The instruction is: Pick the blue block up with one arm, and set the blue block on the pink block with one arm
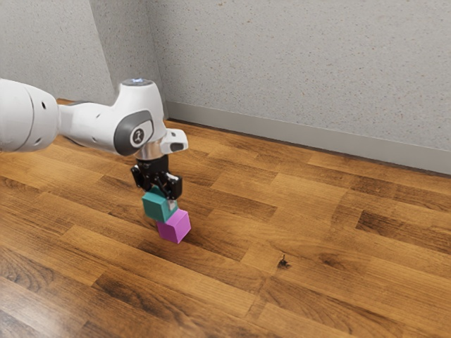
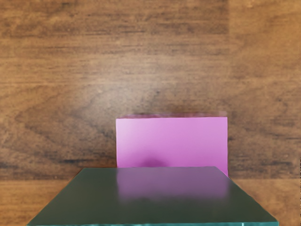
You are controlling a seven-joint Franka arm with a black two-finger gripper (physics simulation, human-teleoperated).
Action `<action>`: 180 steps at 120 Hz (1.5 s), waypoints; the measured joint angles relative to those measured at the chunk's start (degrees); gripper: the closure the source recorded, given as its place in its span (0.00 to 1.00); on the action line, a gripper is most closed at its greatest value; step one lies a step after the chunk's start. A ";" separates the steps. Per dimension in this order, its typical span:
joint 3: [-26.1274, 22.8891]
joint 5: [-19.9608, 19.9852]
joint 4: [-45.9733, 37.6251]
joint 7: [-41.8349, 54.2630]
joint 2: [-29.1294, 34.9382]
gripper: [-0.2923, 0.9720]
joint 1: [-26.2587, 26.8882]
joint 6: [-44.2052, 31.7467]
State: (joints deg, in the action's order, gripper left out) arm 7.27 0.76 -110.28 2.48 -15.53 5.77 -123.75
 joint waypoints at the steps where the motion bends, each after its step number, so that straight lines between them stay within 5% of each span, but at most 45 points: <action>1: -0.04 0.01 0.13 0.16 -0.10 0.47 -0.01 0.00; 74: -0.26 3.59 4.08 6.36 -2.08 0.47 -0.05 -0.82; 180: 1.04 3.55 0.47 -2.51 -1.14 0.47 -0.24 -0.91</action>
State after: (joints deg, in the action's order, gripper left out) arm 8.31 4.31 -109.81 -0.03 -16.67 5.53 -124.66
